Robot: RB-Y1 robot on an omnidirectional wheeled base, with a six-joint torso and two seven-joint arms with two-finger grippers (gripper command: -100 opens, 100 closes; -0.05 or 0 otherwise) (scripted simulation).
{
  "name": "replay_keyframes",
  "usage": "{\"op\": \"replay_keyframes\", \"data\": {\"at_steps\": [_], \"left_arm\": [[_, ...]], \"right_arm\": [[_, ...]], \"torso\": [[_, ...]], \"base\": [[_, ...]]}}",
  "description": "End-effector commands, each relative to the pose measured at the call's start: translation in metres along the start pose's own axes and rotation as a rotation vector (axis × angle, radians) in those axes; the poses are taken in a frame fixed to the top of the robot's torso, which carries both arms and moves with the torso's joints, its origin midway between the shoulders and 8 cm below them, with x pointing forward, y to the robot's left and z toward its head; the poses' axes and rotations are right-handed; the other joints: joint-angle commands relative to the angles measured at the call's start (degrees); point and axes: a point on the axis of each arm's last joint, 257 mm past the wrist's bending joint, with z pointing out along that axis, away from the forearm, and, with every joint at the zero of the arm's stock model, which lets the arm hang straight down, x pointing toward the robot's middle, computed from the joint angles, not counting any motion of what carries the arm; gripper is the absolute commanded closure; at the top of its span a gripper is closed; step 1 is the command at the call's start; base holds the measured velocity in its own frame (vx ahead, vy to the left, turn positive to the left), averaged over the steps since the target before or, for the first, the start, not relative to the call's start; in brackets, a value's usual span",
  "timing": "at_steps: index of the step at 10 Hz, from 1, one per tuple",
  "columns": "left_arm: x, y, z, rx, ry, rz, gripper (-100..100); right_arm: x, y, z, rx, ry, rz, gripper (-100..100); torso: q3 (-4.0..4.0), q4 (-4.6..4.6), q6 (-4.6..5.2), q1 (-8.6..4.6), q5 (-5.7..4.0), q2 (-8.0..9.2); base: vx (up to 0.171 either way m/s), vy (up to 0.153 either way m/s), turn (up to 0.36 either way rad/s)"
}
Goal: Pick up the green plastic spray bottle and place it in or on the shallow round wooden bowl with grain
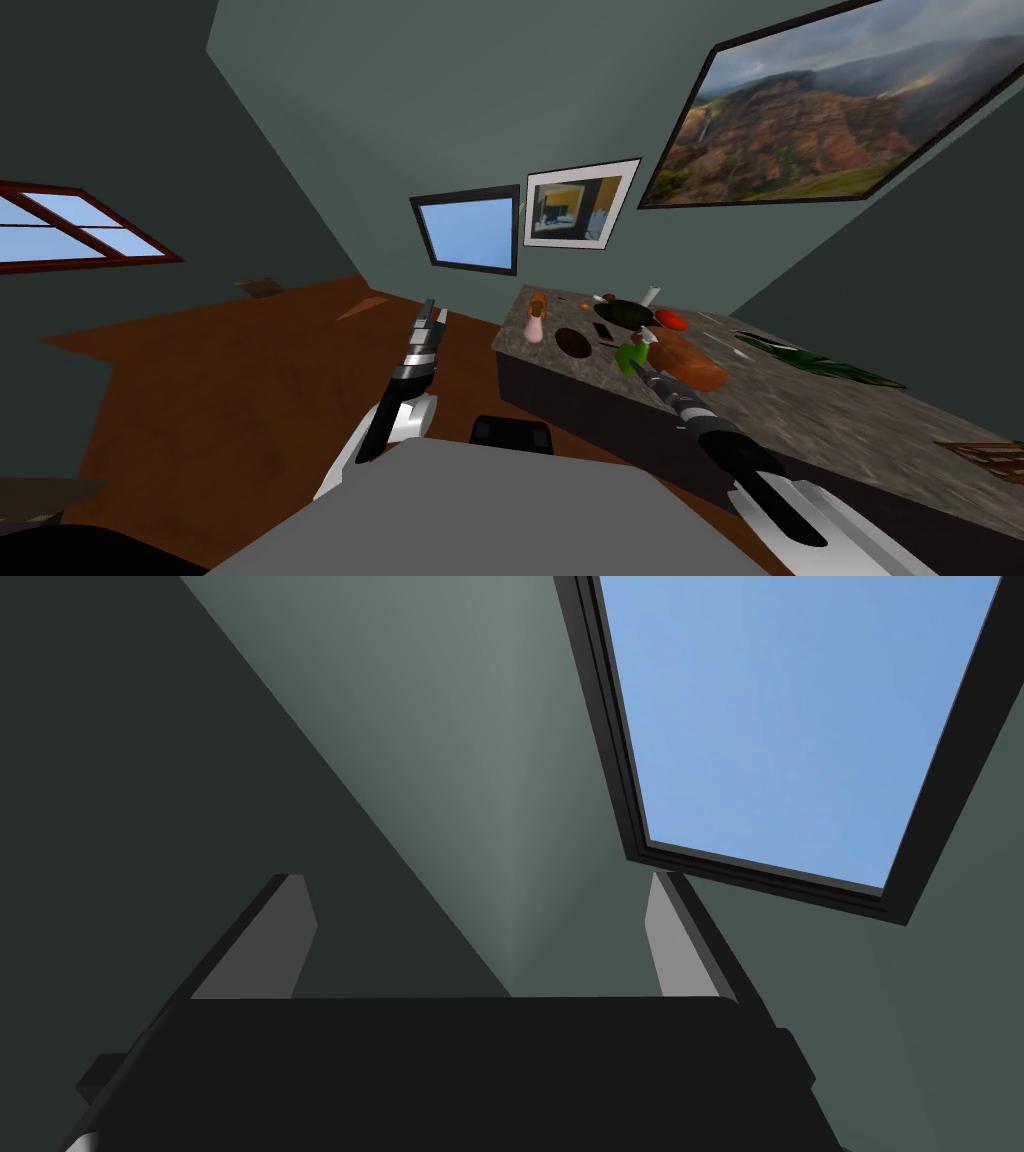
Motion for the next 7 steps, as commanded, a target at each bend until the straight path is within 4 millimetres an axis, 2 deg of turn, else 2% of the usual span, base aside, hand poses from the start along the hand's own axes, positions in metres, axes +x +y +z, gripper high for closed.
{"op": "replay_keyframes", "data": {"at_steps": [1,5,6,7], "left_arm": [[0.000,0.000,0.000,0.000,0.000,0.000,0],[0.000,0.000,0.000,0.000,0.000,0.000,0],[0.000,0.000,0.000,0.000,0.000,0.000,0],[0.000,0.000,0.000,0.000,0.000,0.000,0]], "right_arm": [[-0.005,-0.014,0.001,0.021,0.010,-0.051,-100],[-0.019,-0.045,0.002,0.066,0.029,-0.164,-100],[-0.018,-0.041,0.001,0.057,0.026,-0.146,-100],[-0.018,-0.042,0.001,0.060,0.027,-0.149,0]], "torso": [[0.00,0.00,0.00,0.00,0.00,0.00],[0.04,0.02,0.01,-0.01,0.00,0.07],[0.03,0.01,0.00,-0.01,0.00,0.05],[0.07,0.03,0.02,-0.09,-0.02,0.14]], "base": [[0.052,0.053,0.037],[0.050,0.048,0.037],[0.025,0.020,0.004],[0.000,0.000,0.000]]}}
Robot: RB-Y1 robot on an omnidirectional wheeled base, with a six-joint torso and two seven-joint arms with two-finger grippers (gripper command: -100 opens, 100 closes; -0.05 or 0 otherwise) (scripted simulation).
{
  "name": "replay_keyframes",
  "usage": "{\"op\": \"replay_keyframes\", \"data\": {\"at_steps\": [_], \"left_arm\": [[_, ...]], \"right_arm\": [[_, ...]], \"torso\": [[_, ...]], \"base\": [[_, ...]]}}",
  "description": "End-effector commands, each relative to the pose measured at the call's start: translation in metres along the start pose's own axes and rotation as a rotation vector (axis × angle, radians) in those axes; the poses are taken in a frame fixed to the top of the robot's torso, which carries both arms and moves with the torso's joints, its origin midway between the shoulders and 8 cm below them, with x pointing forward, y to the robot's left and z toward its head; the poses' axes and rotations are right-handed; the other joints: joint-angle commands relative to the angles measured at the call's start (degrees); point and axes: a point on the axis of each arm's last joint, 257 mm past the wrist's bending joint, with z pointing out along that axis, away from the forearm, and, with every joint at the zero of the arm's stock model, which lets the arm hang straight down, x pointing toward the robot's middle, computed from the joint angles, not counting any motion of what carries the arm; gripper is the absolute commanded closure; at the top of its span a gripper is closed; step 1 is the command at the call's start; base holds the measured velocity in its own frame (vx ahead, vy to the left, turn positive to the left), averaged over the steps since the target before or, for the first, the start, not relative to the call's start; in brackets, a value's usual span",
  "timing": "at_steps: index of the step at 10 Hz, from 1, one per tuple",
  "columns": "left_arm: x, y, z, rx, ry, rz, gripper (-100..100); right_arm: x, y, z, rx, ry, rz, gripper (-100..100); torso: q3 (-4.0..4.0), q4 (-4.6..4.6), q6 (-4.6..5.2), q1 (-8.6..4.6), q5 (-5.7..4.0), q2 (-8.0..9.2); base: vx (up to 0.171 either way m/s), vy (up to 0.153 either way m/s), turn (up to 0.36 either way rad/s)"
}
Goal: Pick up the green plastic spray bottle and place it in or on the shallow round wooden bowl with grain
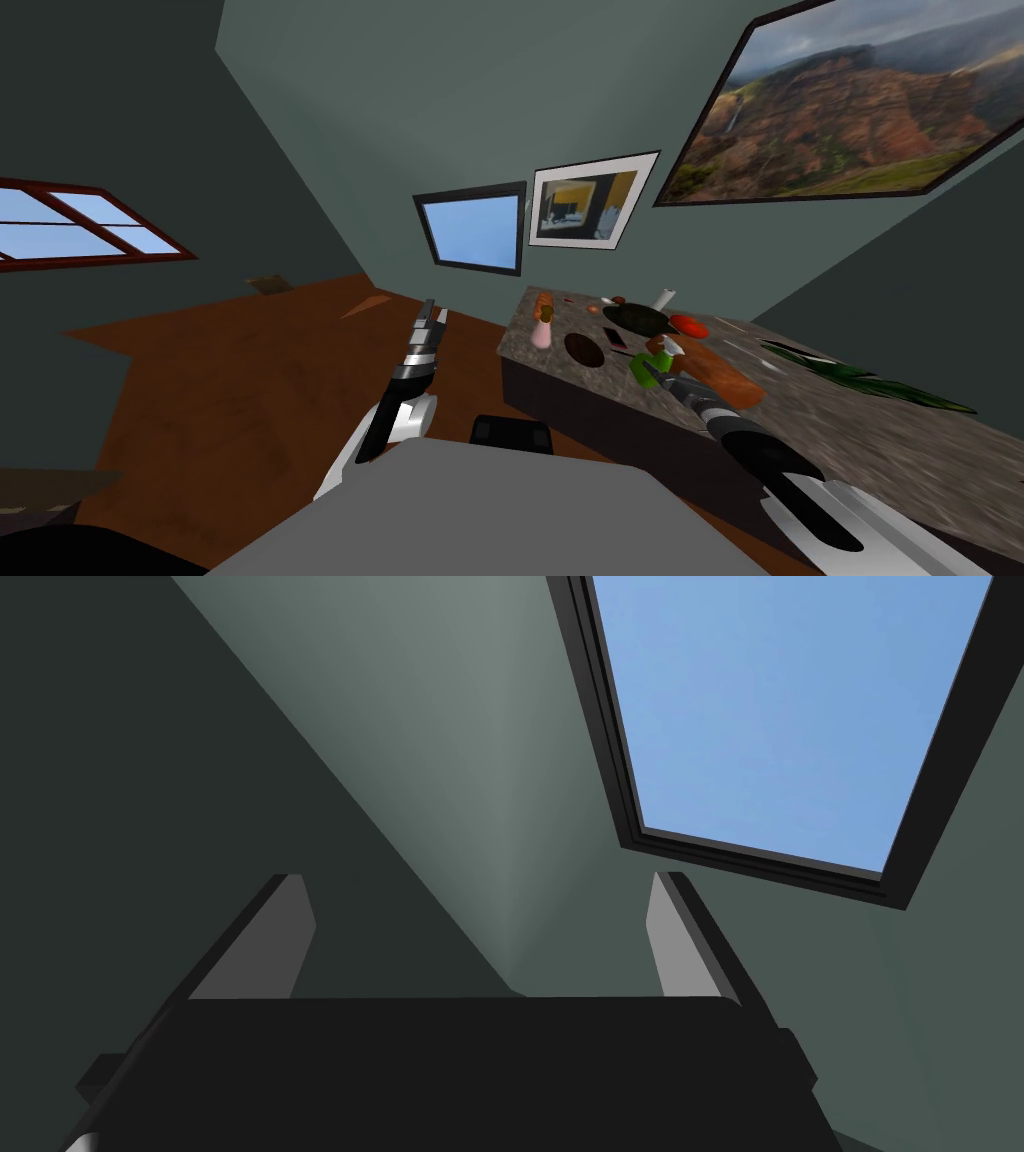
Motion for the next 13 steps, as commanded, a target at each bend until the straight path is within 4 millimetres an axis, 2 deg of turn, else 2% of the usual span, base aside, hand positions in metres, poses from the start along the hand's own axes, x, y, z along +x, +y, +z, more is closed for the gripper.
{"op": "replay_keyframes", "data": {"at_steps": [1,2,6,7,8,9,10,13], "left_arm": [[0.000,0.000,0.000,0.000,0.000,0.000,0],[0.000,0.000,0.000,0.000,0.000,0.000,0],[0.000,0.000,0.000,0.000,0.000,0.000,0],[0.000,0.000,0.000,0.000,0.000,0.000,0],[0.000,0.000,0.000,0.000,0.000,0.000,0],[0.000,0.000,0.000,0.000,0.000,0.000,0],[0.000,0.000,0.000,0.000,0.000,0.000,0],[0.000,0.000,0.000,0.000,0.000,0.000,0]], "right_arm": [[0.000,0.000,0.000,0.000,0.000,0.000,-100],[0.000,0.000,0.000,0.000,0.000,0.000,100],[0.000,0.000,0.000,0.000,0.000,0.000,100],[0.000,0.000,0.000,0.000,0.000,0.000,0],[0.000,0.000,0.000,0.000,0.000,0.000,100],[0.000,0.000,0.000,0.000,0.000,0.000,0],[0.001,-0.004,0.009,0.005,0.011,-0.043,100],[0.000,-0.009,0.023,0.014,0.023,-0.090,100]], "torso": [[0.00,0.00,0.00,0.00,0.00,0.00],[0.02,0.01,0.00,-0.02,-0.01,0.03],[0.02,0.00,-0.01,-0.03,-0.02,0.05],[0.03,0.01,-0.01,-0.03,-0.02,0.05],[0.03,0.01,-0.01,-0.02,-0.02,0.05],[0.03,0.01,-0.01,-0.03,-0.02,0.05],[0.03,0.01,-0.01,-0.03,-0.02,0.05],[0.31,-0.13,0.10,0.09,-0.42,0.80]], "base": [[0.000,0.000,0.000],[0.000,0.000,0.000],[0.000,0.000,0.000],[0.000,0.000,0.000],[0.000,0.000,0.000],[0.000,0.000,0.000],[-0.117,0.019,0.049],[-0.197,0.053,0.065]]}}
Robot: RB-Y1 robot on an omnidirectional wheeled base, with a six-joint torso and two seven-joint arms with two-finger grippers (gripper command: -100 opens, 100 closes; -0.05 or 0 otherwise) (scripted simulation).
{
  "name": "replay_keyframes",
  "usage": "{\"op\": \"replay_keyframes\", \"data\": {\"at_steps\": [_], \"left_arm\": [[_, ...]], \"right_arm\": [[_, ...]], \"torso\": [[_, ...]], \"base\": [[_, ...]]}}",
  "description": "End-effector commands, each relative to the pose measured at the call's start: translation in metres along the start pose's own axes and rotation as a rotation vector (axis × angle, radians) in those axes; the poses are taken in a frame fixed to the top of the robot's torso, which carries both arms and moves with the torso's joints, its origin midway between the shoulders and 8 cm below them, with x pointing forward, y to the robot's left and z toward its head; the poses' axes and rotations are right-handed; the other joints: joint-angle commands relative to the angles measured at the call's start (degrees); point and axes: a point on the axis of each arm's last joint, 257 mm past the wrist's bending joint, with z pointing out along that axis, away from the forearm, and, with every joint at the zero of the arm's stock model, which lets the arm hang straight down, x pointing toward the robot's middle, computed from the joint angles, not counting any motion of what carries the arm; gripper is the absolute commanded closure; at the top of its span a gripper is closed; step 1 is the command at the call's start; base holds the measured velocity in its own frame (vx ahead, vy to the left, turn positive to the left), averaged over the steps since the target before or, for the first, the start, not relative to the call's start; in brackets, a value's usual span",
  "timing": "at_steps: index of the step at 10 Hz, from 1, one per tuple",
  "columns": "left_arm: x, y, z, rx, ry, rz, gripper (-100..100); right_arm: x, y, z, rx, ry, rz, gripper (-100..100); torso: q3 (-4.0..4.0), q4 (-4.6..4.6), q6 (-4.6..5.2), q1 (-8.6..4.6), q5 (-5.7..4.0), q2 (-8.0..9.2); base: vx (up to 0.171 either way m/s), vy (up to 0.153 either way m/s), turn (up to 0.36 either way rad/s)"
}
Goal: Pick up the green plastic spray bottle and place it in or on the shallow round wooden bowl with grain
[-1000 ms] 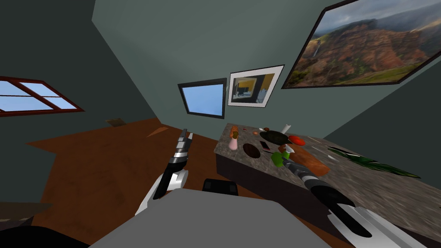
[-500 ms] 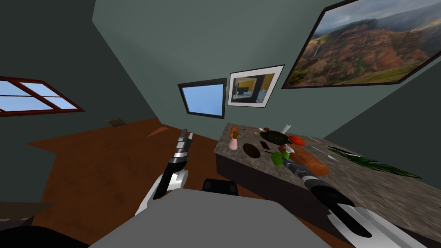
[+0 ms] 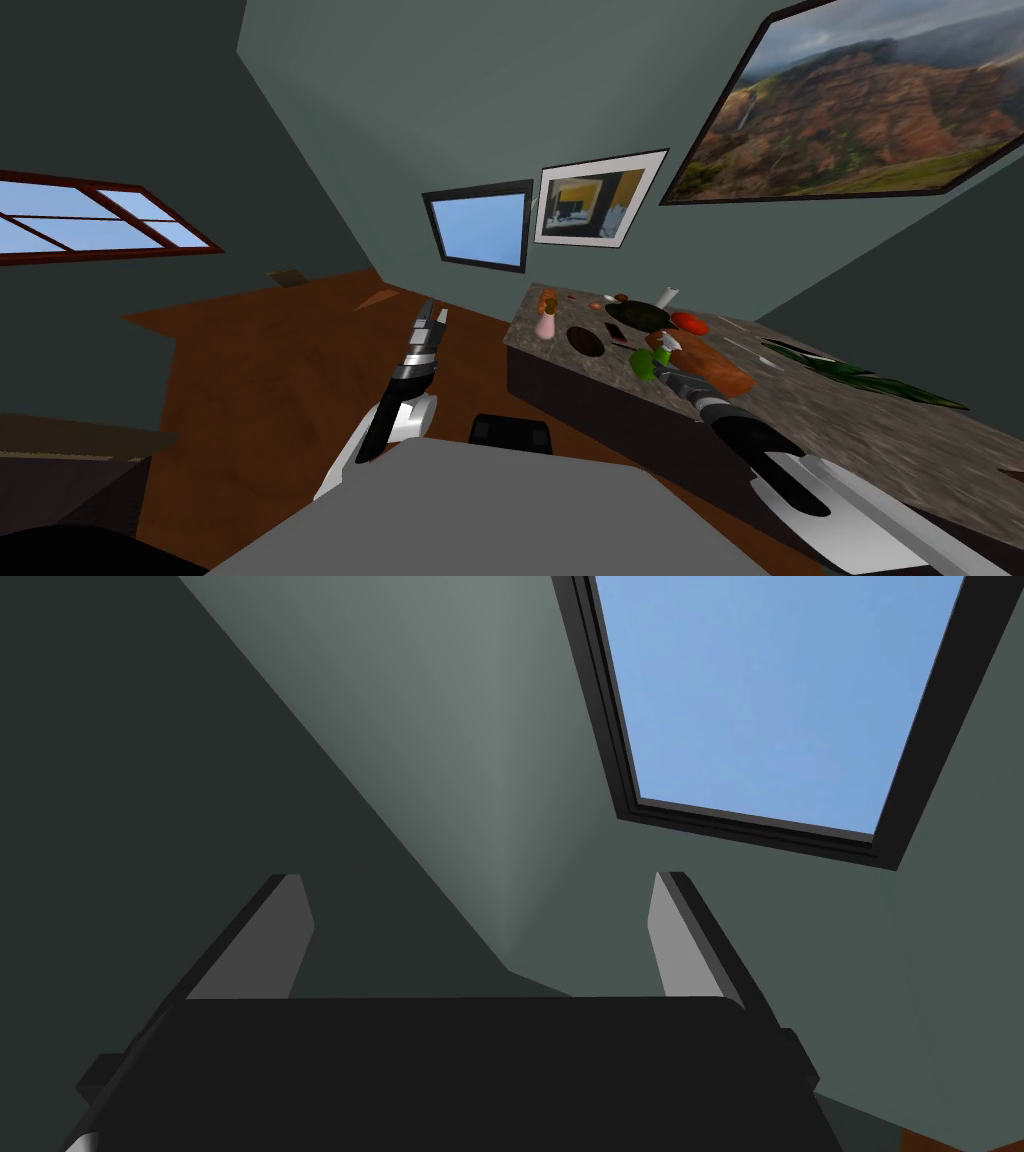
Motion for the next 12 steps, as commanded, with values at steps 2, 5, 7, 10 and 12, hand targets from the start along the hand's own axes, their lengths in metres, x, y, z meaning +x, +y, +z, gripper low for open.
{"op": "replay_keyframes", "data": {"at_steps": [2,5,7,10,12], "left_arm": [[0.000,0.000,0.000,0.000,0.000,0.000,0],[0.000,0.000,0.000,0.000,0.000,0.000,0],[0.000,0.000,0.000,0.000,0.000,0.000,0],[0.000,0.000,0.000,0.000,0.000,0.000,0],[0.000,0.000,0.000,0.000,0.000,0.000,0]], "right_arm": [[0.004,-0.005,0.012,0.010,0.018,-0.031,100],[-0.001,-0.011,0.027,0.025,0.026,-0.061,100],[-0.006,-0.016,0.039,0.038,0.030,-0.076,100],[-0.016,-0.025,0.056,0.061,0.033,-0.090,100],[-0.025,-0.031,0.067,0.079,0.033,-0.092,100]], "torso": [[-0.06,-0.05,0.02,-0.12,-0.07,-0.08],[-0.21,-0.14,-0.04,-0.13,-0.10,-0.30],[-0.24,-0.16,-0.05,-0.17,-0.10,-0.34],[-0.27,-0.16,-0.08,-0.03,-0.06,-0.41],[-0.28,-0.16,-0.07,-0.04,-0.05,-0.44]], "base": [[-0.139,0.033,0.040],[-0.117,0.049,0.063],[-0.116,0.051,0.072],[-0.101,0.071,0.081],[-0.086,0.068,0.070]]}}
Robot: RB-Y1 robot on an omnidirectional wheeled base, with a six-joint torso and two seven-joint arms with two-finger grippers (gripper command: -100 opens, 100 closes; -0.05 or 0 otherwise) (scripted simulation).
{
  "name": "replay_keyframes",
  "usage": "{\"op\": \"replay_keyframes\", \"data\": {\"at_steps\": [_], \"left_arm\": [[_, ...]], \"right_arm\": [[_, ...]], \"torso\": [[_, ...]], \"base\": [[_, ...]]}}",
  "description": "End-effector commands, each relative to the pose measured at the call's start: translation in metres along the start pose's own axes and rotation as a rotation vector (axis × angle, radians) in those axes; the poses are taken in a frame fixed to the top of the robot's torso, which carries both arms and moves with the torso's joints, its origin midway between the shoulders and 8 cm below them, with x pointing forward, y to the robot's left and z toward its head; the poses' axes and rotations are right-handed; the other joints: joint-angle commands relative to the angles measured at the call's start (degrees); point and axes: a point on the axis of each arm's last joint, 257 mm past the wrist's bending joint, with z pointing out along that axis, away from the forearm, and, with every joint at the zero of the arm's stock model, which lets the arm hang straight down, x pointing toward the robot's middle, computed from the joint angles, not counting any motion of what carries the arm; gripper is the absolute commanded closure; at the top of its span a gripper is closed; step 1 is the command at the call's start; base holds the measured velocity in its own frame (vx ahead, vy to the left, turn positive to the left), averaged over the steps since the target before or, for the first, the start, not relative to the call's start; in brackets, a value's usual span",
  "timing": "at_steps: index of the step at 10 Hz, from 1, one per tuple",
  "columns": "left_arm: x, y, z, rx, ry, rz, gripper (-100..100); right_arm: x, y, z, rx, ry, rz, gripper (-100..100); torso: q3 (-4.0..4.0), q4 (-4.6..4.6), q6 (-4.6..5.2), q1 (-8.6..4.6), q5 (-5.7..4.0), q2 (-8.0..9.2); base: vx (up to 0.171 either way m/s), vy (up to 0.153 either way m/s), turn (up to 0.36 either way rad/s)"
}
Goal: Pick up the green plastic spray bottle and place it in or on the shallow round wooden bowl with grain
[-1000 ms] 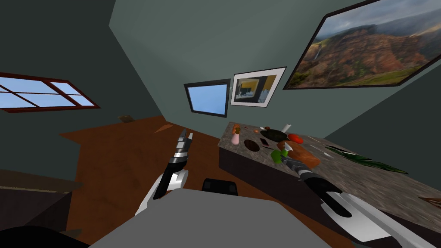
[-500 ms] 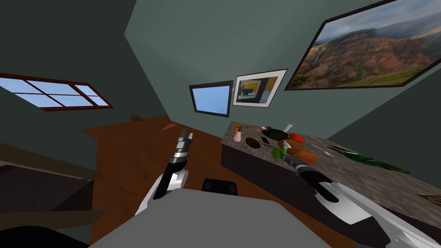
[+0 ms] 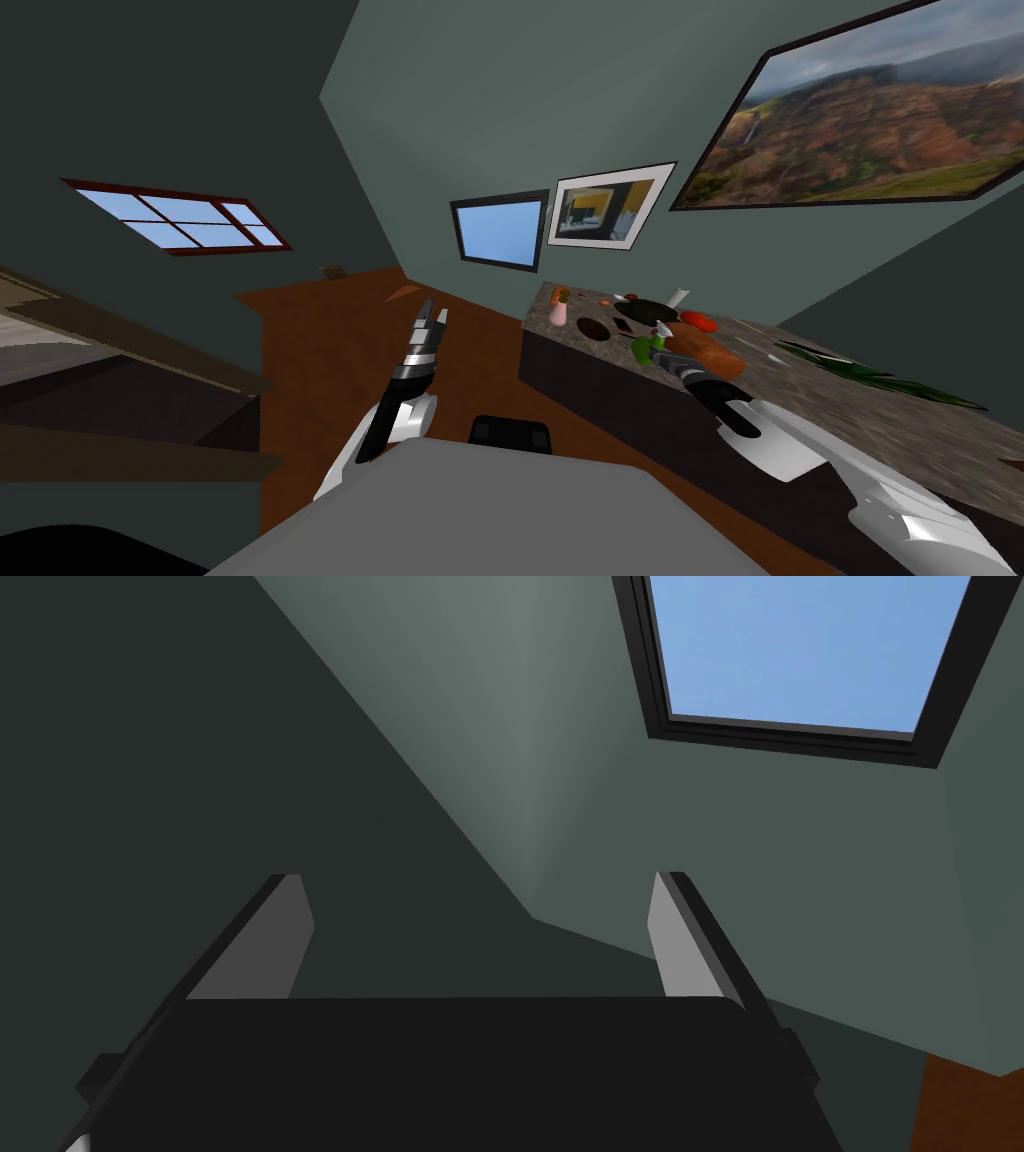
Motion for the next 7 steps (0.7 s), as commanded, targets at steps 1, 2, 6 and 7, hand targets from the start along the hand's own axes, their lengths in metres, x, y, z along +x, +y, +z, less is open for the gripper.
{"op": "replay_keyframes", "data": {"at_steps": [1,2,6,7], "left_arm": [[0.000,0.000,0.000,0.000,0.000,0.000,0],[0.000,0.000,0.000,0.000,0.000,0.000,0],[0.000,0.000,0.000,0.000,0.000,0.000,0],[0.000,0.000,0.000,0.000,0.000,0.000,0]], "right_arm": [[-0.007,-0.006,0.009,0.017,0.001,0.001,100],[-0.012,-0.009,0.014,0.026,0.001,0.005,100],[-0.034,-0.021,0.033,0.065,-0.001,0.034,100],[-0.039,-0.024,0.038,0.074,-0.001,0.045,100]], "torso": [[0.00,0.00,0.00,0.00,0.00,0.00],[-0.02,0.00,-0.02,0.03,0.00,-0.03],[-0.11,-0.02,0.00,0.05,0.01,-0.22],[-0.13,-0.02,-0.01,0.06,0.00,-0.26]], "base": [[-0.066,0.072,0.075],[-0.052,0.079,0.112],[-0.022,0.075,0.078],[-0.009,0.077,0.082]]}}
